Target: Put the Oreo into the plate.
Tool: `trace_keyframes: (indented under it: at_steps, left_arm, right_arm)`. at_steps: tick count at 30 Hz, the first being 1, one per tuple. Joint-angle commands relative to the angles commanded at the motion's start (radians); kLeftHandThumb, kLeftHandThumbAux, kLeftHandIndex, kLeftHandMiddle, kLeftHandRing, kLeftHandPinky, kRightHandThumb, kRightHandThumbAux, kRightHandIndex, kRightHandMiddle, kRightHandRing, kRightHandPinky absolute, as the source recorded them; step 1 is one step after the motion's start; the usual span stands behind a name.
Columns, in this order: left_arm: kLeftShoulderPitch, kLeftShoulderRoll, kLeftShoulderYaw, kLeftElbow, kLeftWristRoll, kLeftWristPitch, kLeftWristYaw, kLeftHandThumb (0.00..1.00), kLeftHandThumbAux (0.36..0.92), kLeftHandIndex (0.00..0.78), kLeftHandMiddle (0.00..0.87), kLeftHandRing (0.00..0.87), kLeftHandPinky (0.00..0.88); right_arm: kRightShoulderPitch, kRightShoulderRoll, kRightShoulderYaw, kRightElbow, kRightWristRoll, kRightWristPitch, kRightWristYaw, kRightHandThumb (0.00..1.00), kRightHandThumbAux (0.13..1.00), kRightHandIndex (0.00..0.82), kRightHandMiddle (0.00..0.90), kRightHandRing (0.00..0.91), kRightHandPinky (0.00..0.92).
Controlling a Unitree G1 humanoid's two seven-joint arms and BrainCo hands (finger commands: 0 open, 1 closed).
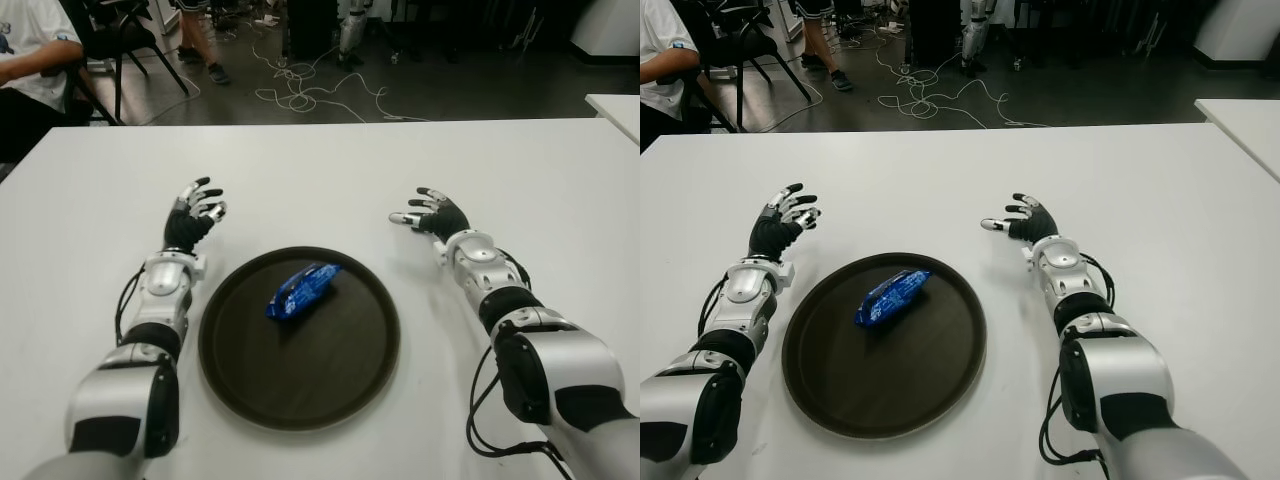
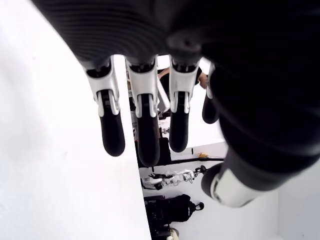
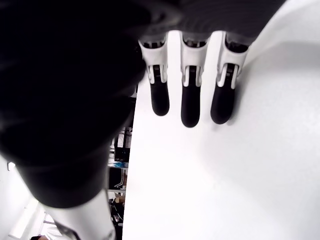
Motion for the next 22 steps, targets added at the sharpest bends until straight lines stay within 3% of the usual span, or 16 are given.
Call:
trace_keyframes:
  at_steps: [22]
  left_arm:
    - [-0.004,0.003,-0.001,0.002,0.001,0.013,0.006,0.362,0.768,0.143,0.237,0.287,0.324]
  right_arm:
    - [-0.002,0.003,-0.003,0.001,-0.013,-0.005,-0.008,0.002,0.899,0.144,0.218,0.246,0.301]
